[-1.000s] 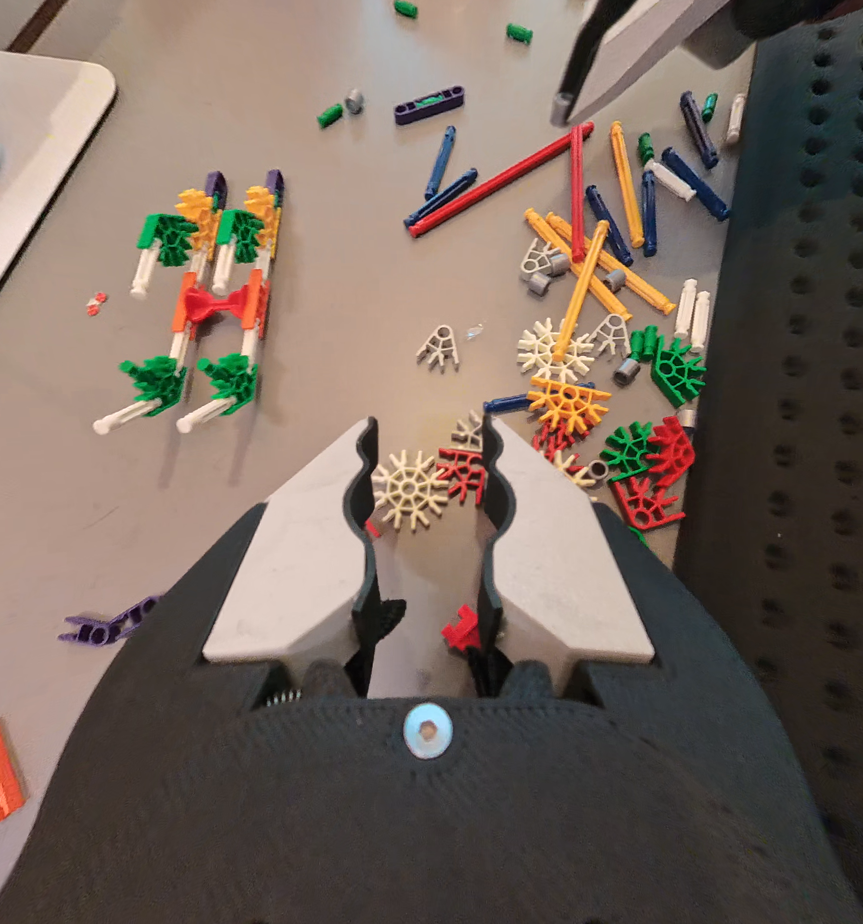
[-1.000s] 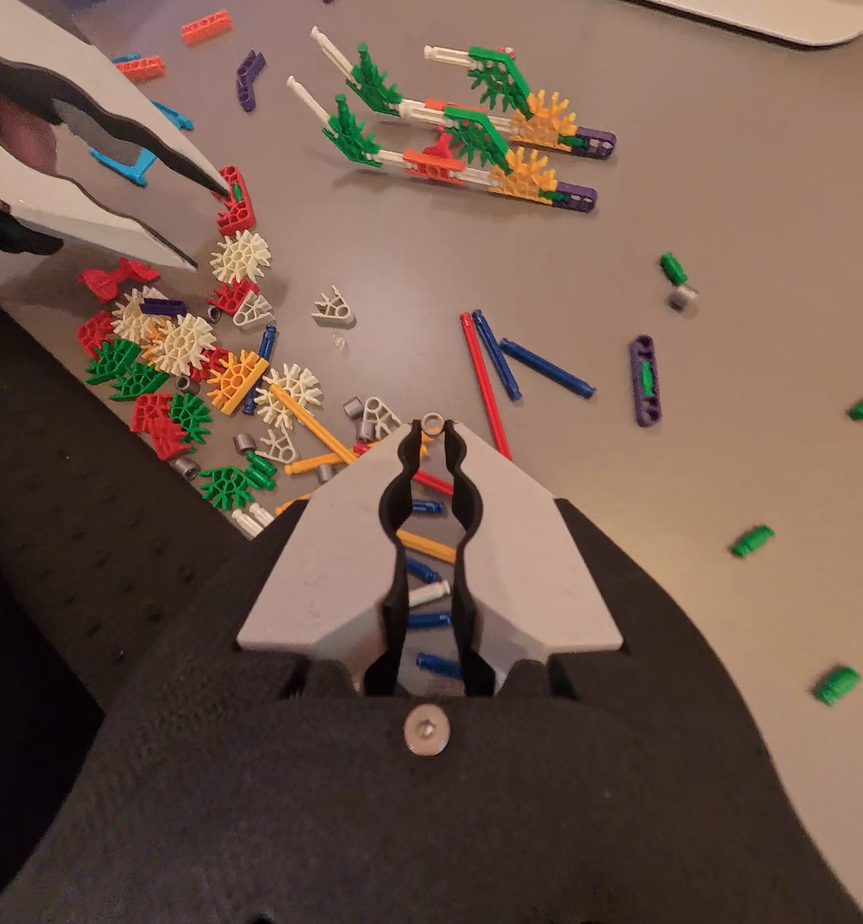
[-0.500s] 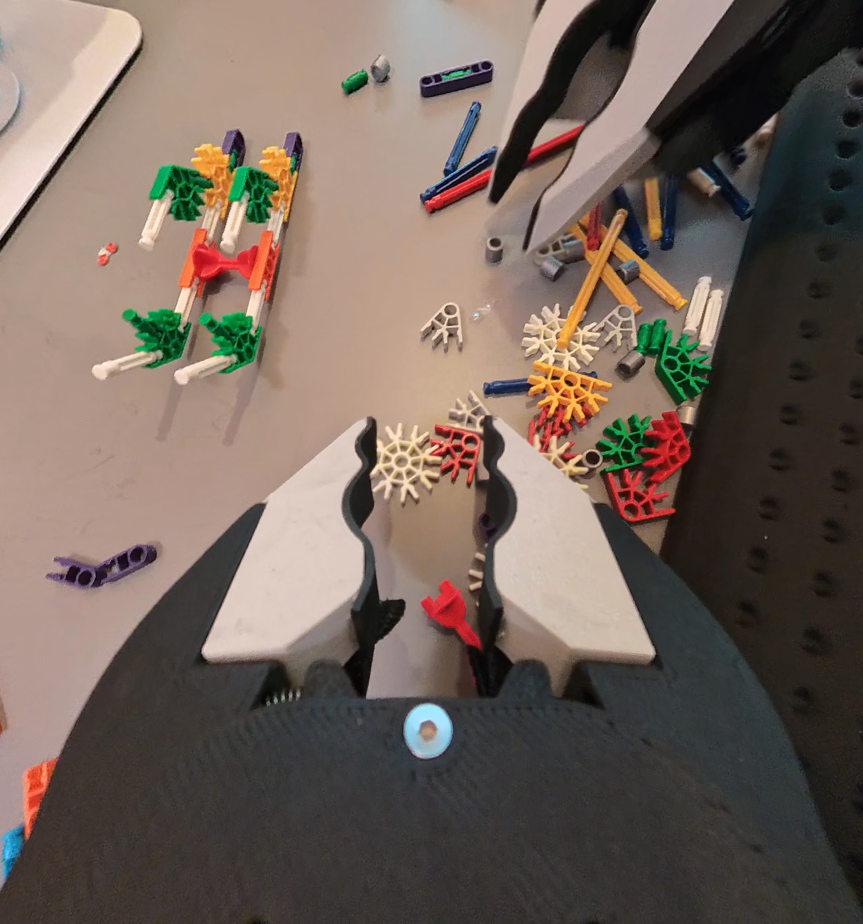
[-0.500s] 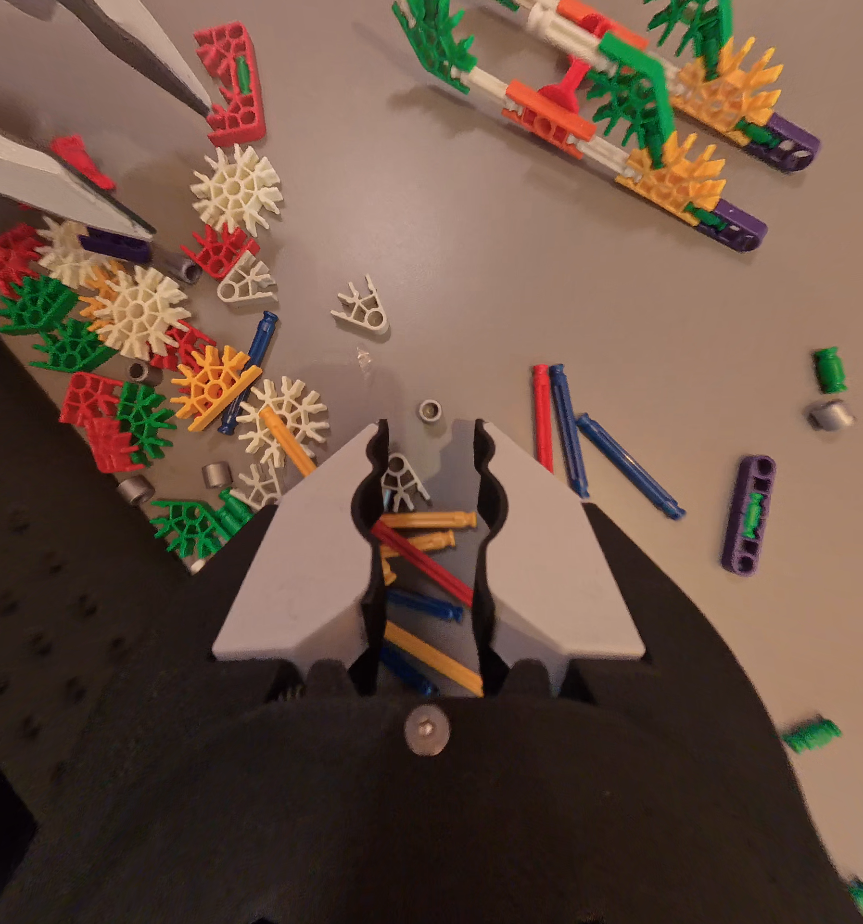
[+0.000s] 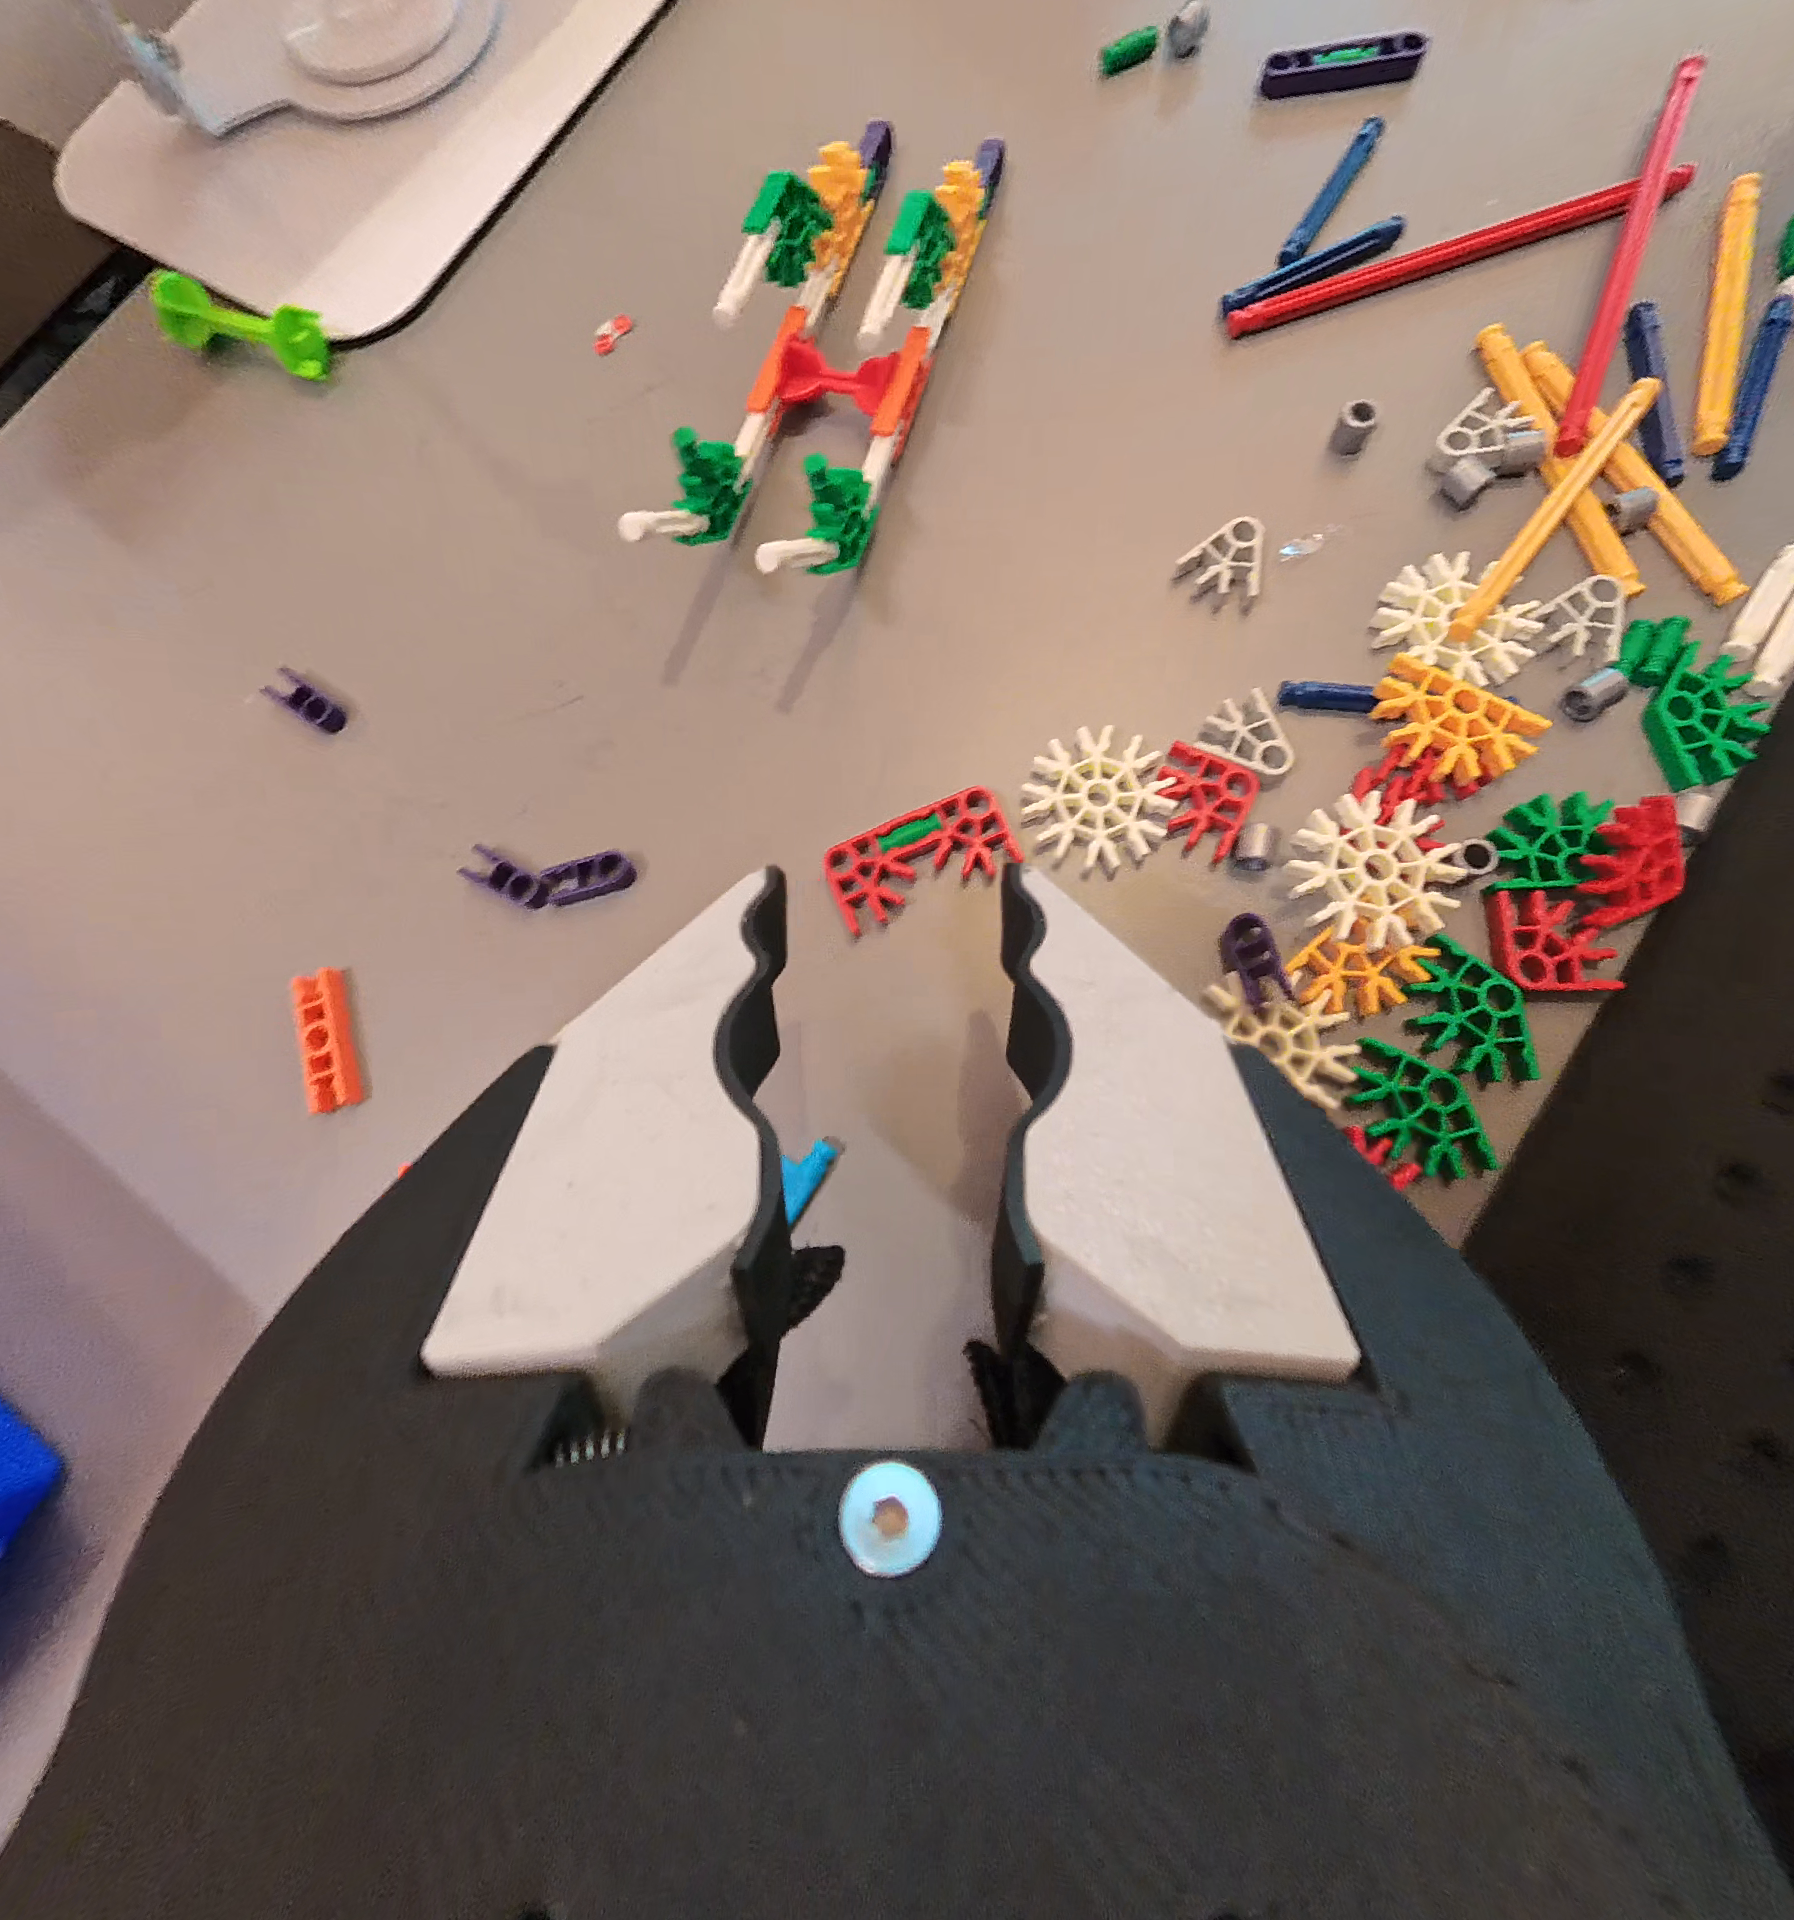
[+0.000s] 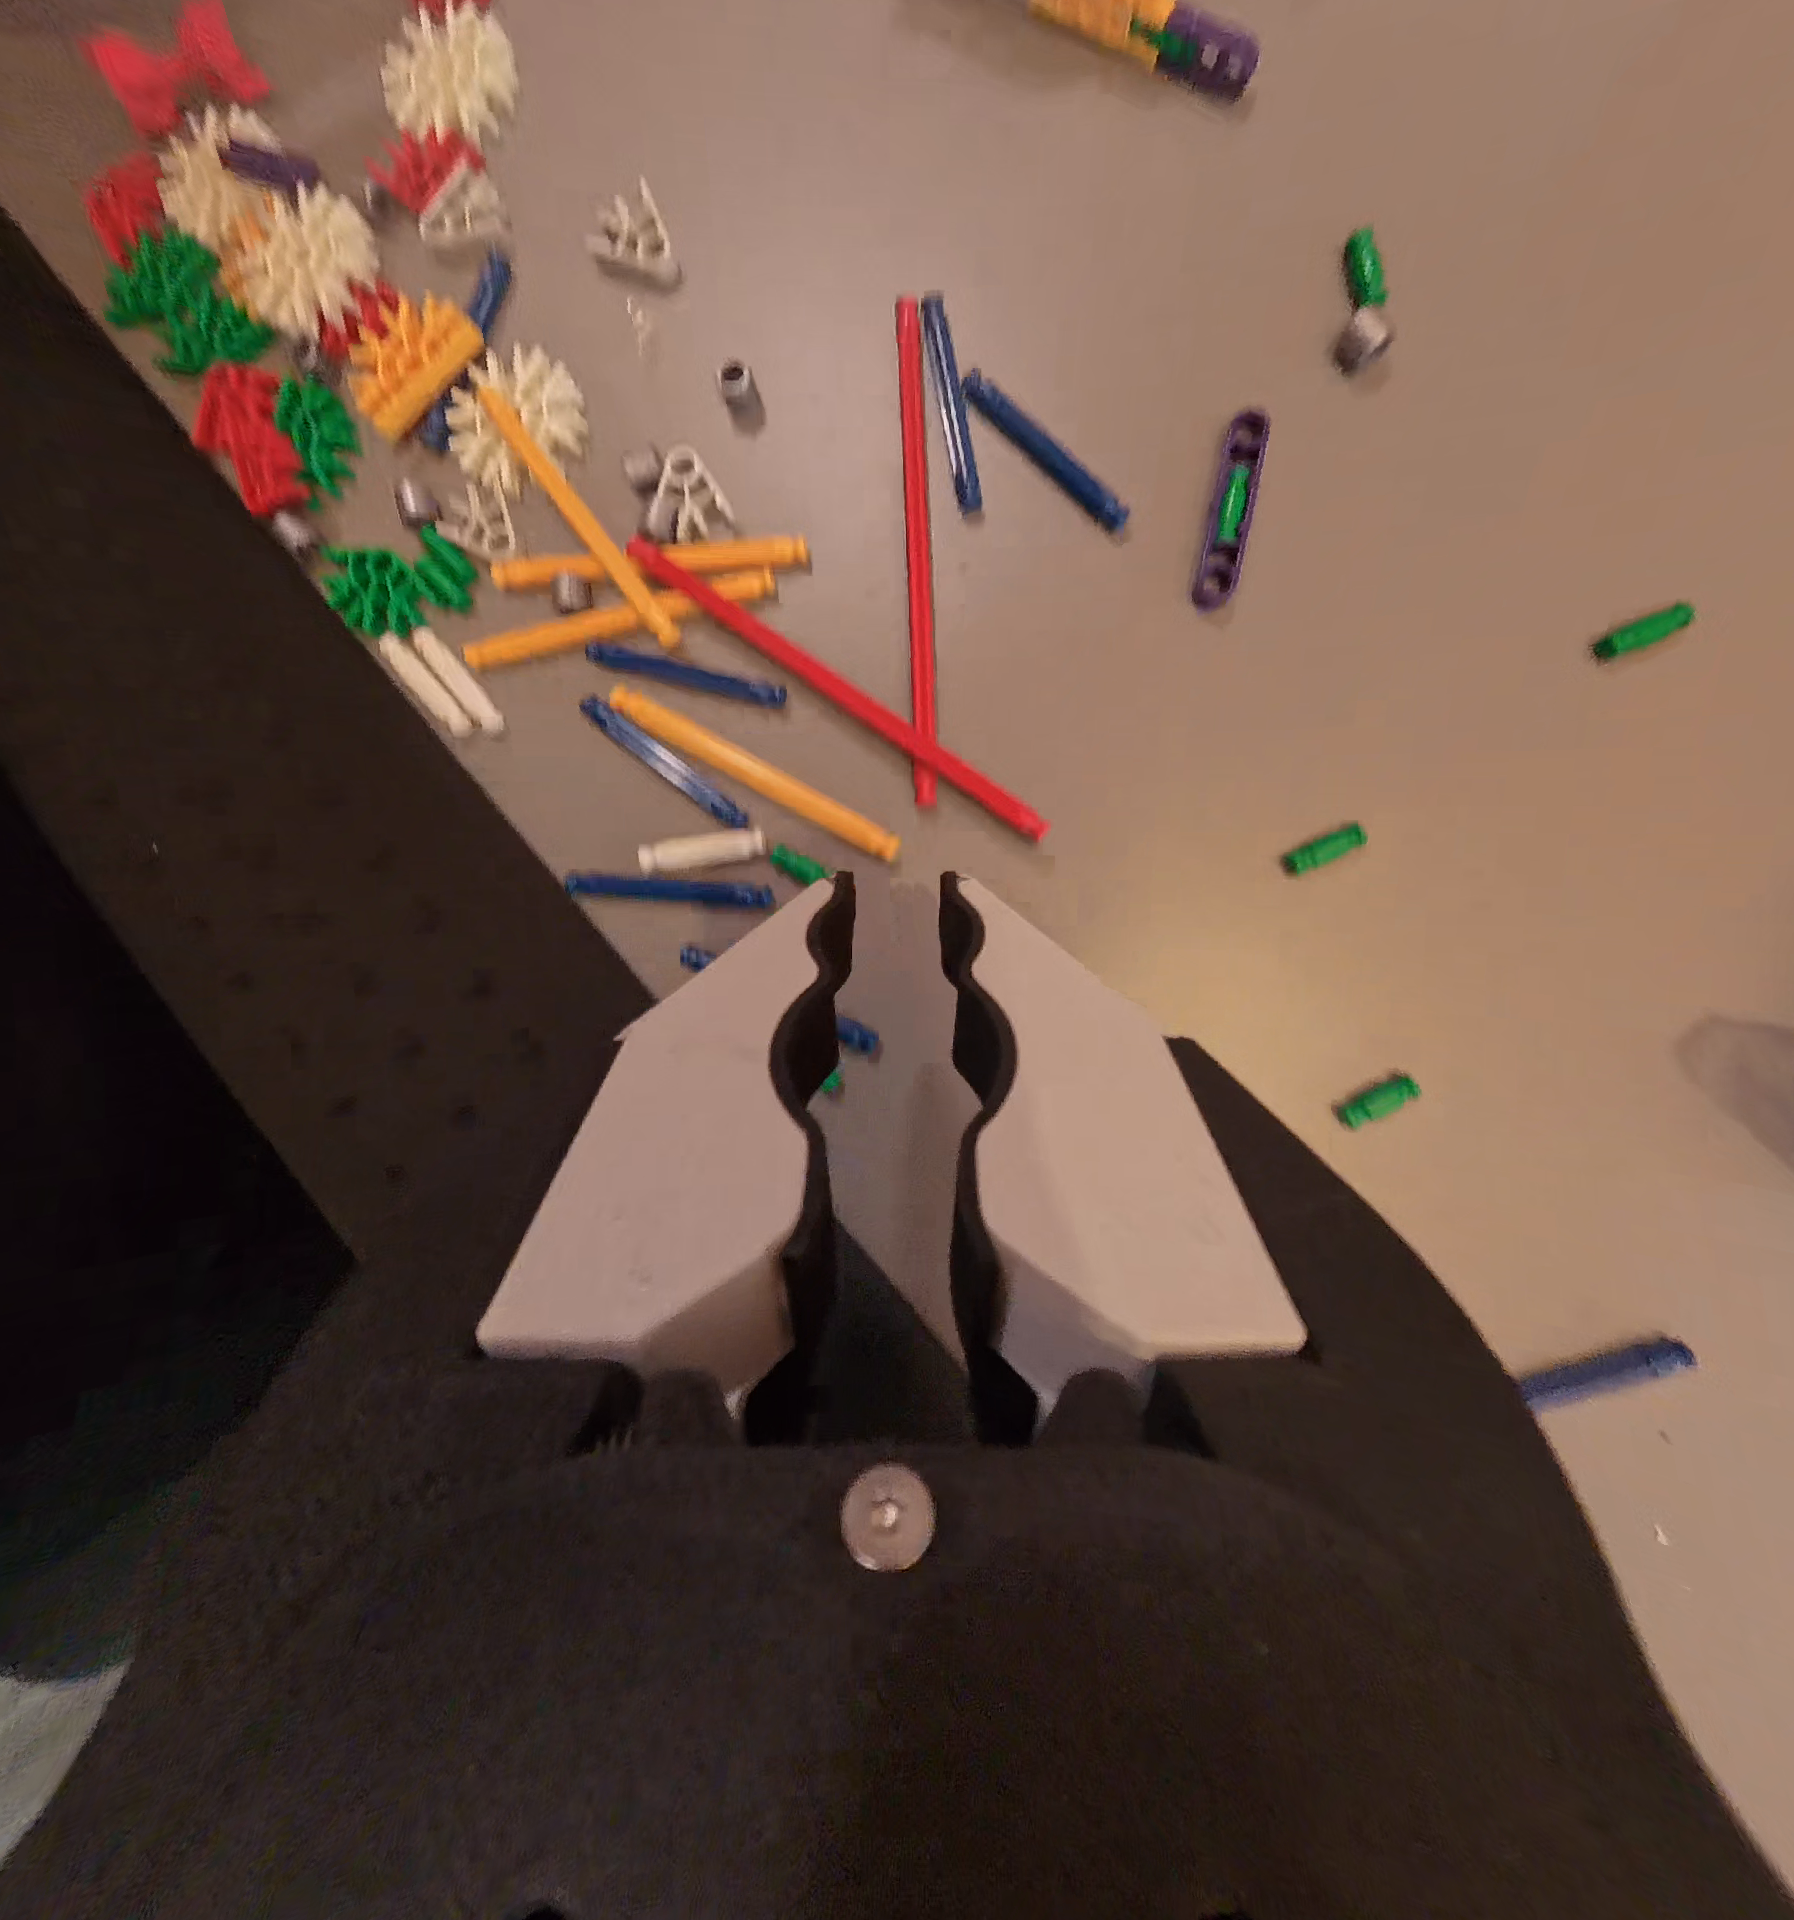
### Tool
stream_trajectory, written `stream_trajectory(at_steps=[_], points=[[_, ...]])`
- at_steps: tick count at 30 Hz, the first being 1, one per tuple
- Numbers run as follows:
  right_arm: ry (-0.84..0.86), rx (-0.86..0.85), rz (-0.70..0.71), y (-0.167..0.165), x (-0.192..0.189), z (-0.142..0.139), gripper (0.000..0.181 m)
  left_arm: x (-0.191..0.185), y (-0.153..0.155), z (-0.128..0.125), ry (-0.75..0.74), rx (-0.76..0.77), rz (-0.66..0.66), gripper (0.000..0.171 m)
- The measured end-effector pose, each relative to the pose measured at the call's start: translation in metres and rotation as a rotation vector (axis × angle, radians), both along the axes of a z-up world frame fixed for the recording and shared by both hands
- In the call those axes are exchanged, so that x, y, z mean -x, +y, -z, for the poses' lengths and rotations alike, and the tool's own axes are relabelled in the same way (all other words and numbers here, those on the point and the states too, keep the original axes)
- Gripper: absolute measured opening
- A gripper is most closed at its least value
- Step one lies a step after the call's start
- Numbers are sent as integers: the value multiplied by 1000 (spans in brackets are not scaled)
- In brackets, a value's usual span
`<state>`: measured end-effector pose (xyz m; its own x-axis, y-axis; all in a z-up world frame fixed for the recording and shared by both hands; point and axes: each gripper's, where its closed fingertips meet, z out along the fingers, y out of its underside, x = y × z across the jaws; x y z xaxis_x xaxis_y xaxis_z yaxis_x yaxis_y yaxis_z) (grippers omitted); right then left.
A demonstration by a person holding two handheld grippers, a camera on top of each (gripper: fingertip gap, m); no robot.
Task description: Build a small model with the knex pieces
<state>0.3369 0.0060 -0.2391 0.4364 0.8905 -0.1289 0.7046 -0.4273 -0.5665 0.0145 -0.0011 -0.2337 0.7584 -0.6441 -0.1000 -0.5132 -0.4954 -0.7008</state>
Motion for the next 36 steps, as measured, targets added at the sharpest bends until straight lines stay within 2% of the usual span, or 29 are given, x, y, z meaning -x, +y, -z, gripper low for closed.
stream_trajectory(at_steps=[5, 9, 14, 20, 25, 29, 33, 36], points=[[-48, 2, -98, -13, -19, 10, 14, 19, -3, 3, 69, 18, -63, 39], [-34, -18, -144, -12, -19, 13, 14, 64, -11, -2, 154, 28, -170, 38], [-7, -28, -168, -3, -19, 18, 15, 109, -37, -12, 203, 82, -282, 37], [50, -54, -195, 7, -6, 12, 14, 108, -53, -6, 206, 104, -312, 35], [78, -74, -223, 10, 10, 9, 14, 84, -20, 6, 165, 80, -287, 43], [95, -96, -243, 7, 22, 4, 14, 74, 13, 20, 202, 104, -235, 49], [103, -97, -217, 5, 21, 3, 14, 76, 38, 15, 193, 94, -243, 48], [96, -92, -182, 4, 14, 4, 15, 83, 43, 11, 209, 95, -232, 47]])
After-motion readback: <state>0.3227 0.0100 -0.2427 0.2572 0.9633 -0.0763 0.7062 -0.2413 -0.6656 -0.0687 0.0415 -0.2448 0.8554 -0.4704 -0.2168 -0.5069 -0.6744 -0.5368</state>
